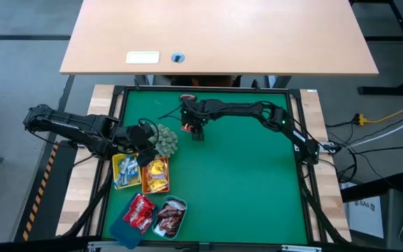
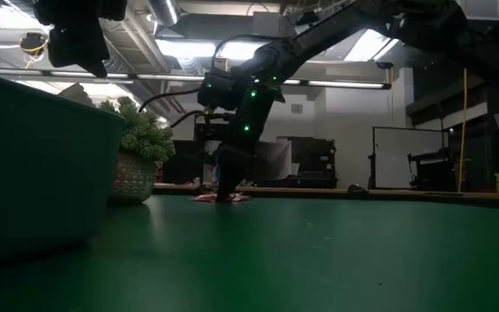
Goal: Sort candy
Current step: Put the red chocolate into the blue basket
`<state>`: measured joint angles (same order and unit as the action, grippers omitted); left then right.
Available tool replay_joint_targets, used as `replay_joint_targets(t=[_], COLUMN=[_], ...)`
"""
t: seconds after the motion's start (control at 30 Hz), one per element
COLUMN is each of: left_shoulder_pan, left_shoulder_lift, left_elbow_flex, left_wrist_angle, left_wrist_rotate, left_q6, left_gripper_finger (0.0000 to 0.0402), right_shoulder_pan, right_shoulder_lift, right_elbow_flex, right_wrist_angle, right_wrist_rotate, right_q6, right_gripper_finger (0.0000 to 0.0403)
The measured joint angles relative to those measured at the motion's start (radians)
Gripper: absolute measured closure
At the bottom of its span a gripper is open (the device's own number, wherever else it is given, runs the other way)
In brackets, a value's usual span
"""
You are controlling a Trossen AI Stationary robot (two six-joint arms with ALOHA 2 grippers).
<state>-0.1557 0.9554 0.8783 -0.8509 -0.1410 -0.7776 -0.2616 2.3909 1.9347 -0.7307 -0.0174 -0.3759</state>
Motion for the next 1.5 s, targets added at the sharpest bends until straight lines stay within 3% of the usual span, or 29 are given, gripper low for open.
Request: replay_joint_targets(t=[0.43,0.8,1.0,1.27,1.5], left_shoulder_pan=[0.0,0.003,0.031,0.078,0.103], left_shoulder_lift=[0.0,-0.002,-0.073,-0.199,-0.26], left_elbow_flex=[0.0,0.0,0.001,0.001,0.001], left_wrist_angle=[0.0,0.0,0.0,0.0,0.0], left_wrist_rotate=[0.0,-0.007,-0.008,-0.085,-0.17], left_q6=[0.0,0.023,0.098,0.197,0.24], left_gripper_finger=[0.0247,0.0247,0.0247,0.0247,0.0247], right_shoulder_pan=[0.001,0.006,0.036,0.142,0.291], right_shoulder_lift=[0.0,-0.064,-0.144,-0.227,-0.242], right_elbow_flex=[0.0,-0.008,-0.005,-0.004,-0.003], right_wrist_angle=[0.0,-0.038,-0.079,-0.055,0.113], right_wrist_rotate=[-0.001,-0.002,-0.02,-0.021,-0.021], right_q6=[-0.002,0.006,0.024,0.039,0.039], right_gripper_finger=[0.039,0.039,0.0392,0.0393,0.039])
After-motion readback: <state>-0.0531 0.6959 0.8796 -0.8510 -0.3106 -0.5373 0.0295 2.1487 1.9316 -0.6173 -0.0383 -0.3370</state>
